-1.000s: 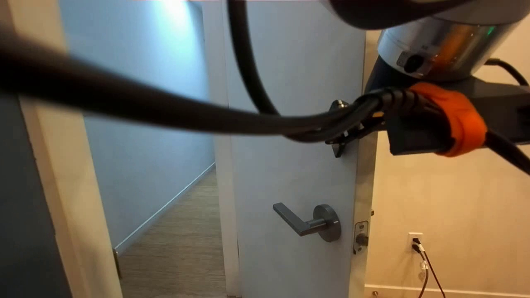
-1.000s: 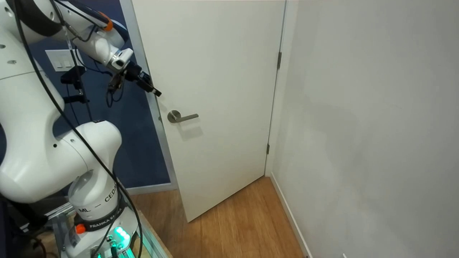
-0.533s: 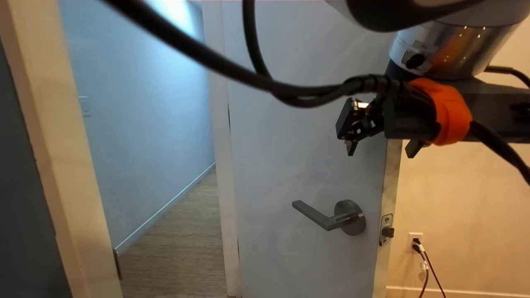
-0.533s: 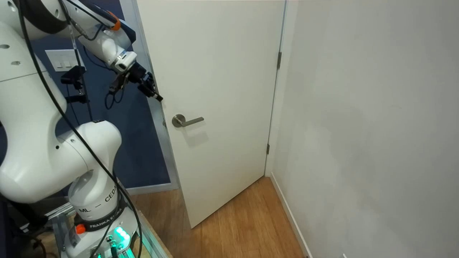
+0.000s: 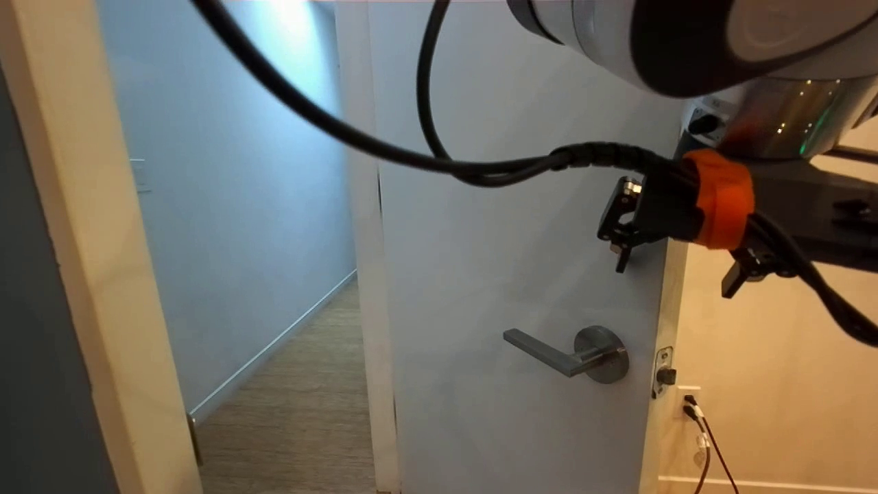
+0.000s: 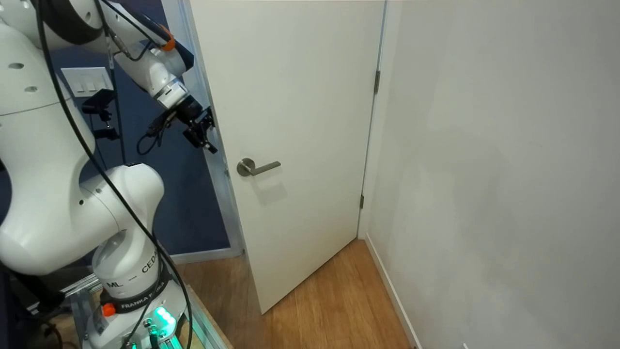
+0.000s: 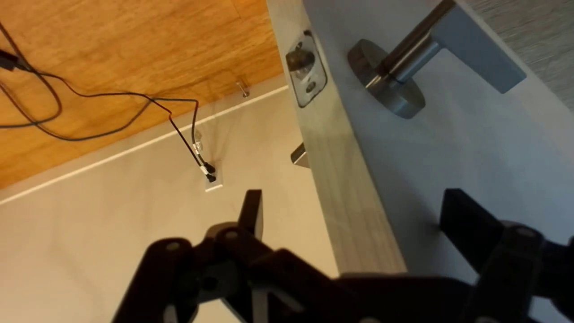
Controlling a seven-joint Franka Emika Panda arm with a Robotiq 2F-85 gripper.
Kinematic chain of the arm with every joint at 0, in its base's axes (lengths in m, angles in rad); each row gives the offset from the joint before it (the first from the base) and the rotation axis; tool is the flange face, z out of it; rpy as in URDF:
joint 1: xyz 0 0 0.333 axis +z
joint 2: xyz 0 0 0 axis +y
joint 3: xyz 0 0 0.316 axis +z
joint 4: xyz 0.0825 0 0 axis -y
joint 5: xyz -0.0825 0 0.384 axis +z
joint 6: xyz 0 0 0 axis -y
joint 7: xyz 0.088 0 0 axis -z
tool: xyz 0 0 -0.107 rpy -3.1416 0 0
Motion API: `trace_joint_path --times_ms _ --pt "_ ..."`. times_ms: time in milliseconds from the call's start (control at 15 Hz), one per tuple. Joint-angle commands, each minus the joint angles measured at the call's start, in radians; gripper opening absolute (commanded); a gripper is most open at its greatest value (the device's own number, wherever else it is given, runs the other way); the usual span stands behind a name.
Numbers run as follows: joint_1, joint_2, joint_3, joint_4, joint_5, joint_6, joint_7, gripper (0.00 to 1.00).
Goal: Open the door
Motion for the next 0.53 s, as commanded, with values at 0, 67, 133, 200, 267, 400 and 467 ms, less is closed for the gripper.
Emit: trace_joint_path --times_ms 0,67,133,200,267,400,467 --pt "0.013 -0.035 -0.02 -0.095 0.0 0.01 0.177 1.0" --pt "0.016 -0.023 -0.027 -0.101 0.0 0.01 0.21 1.0" --pt "0.027 -0.034 -0.017 -0.081 0.0 0.072 0.239 1.0" --pt "0.014 0.003 -0.04 -0.127 -0.001 0.008 0.26 1.0" --pt "0.019 0.015 -0.051 -0.136 -0.001 0.01 0.274 1.0" --pt "0.04 0.053 -0.081 -0.14 -0.001 0.014 0.276 1.0" --pt "0.048 0.08 -0.103 -0.151 -0.001 0.008 0.271 1.0"
